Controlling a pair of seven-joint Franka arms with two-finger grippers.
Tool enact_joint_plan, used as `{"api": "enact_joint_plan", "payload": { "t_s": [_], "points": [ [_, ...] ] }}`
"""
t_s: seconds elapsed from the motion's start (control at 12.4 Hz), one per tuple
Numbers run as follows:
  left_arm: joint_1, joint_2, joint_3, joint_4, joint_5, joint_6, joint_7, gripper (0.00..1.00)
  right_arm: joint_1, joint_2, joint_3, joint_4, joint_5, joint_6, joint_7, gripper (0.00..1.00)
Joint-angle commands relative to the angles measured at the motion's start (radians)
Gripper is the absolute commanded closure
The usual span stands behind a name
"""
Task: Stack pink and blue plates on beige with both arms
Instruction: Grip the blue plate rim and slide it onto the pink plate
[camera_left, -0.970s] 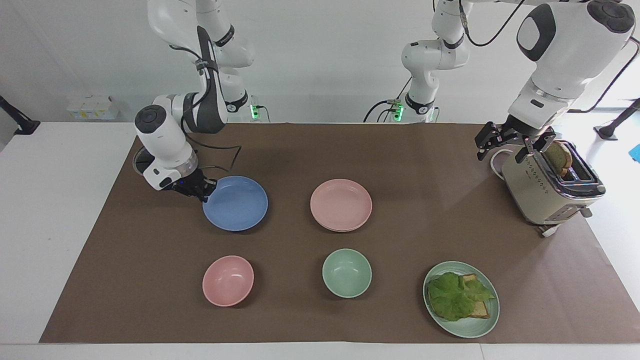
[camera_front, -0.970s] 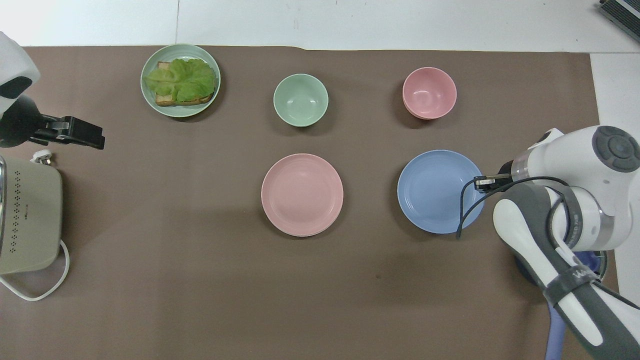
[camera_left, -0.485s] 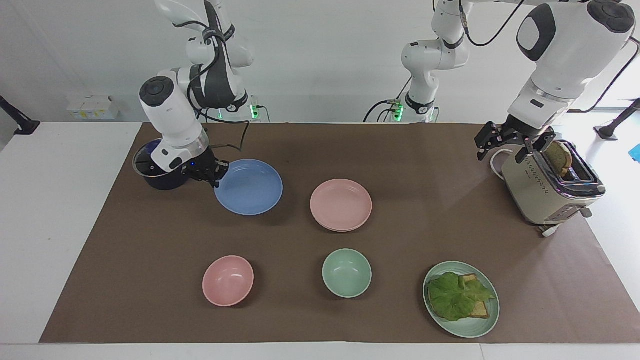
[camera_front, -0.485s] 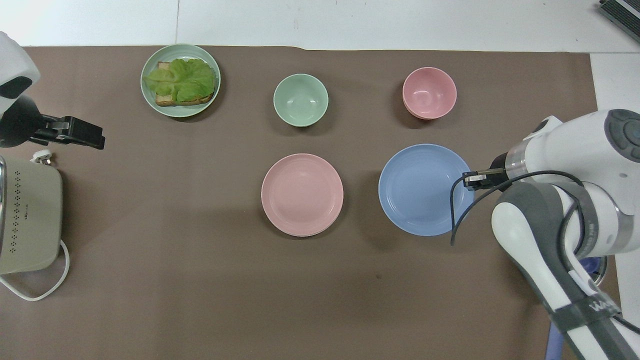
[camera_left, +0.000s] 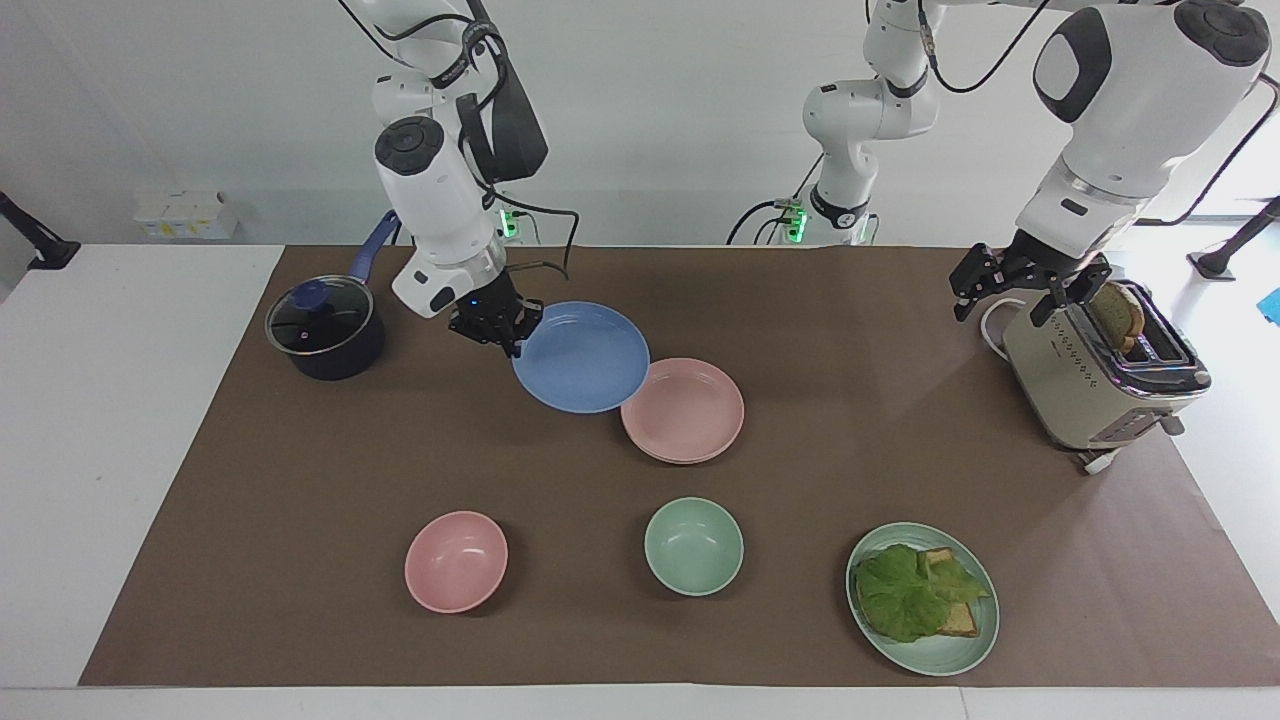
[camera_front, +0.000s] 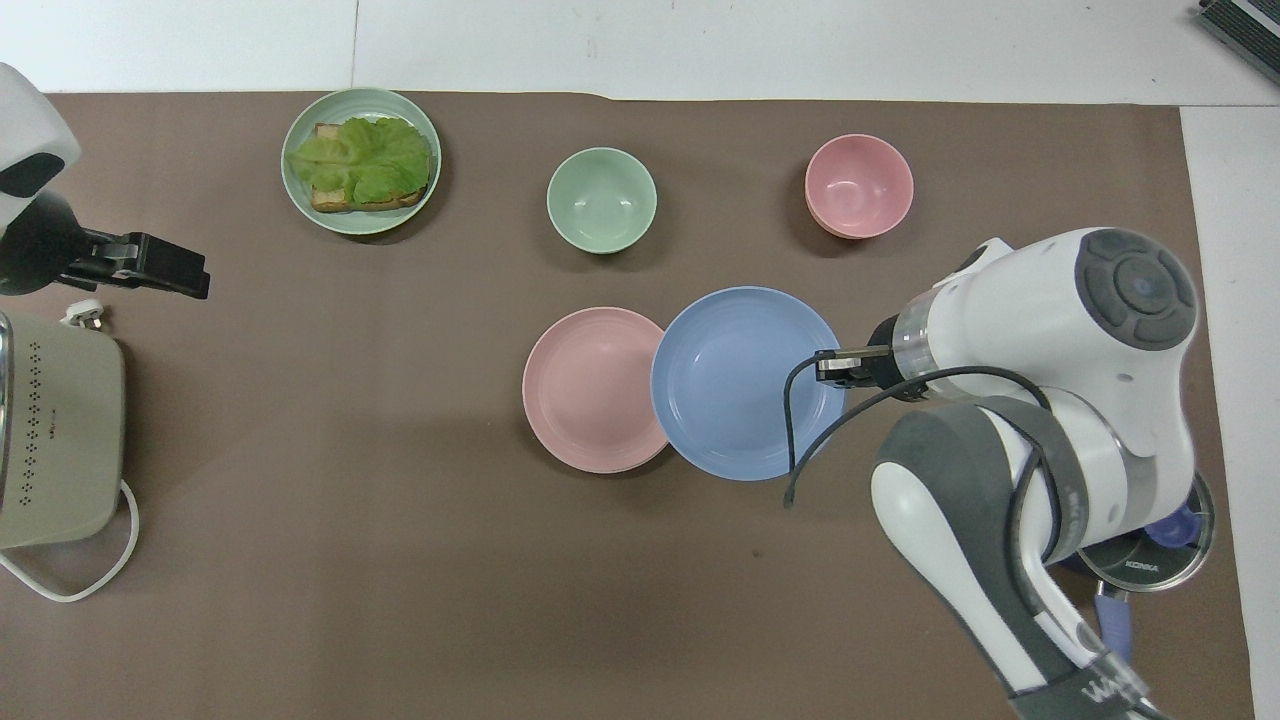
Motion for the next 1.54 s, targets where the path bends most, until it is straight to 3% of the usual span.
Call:
{"api": "enact_joint_plan", "payload": {
  "t_s": [0.0, 0.24, 0.81, 1.45],
  "points": [
    [0.008, -0.006, -0.006, -0.002, 0.013, -0.013, 0.01, 0.0, 0.046, 0.012, 0.015, -0.004, 0.044, 0.057, 0.07, 1.0],
    [0.008, -0.006, -0.006, -0.002, 0.013, -0.013, 0.01, 0.0, 0.101, 0.051, 0.015, -0.012, 0.046, 0.09, 0.139, 1.0],
    [0.008, -0.006, -0.006, -0.002, 0.013, -0.013, 0.01, 0.0, 0.177, 0.199, 0.015, -0.024, 0.046, 0.336, 0.168, 1.0],
    [0.008, -0.006, -0.006, -0.002, 0.013, -0.013, 0.01, 0.0, 0.19, 0.25, 0.013, -0.032, 0.046, 0.386, 0.153, 1.0]
  ]
}}
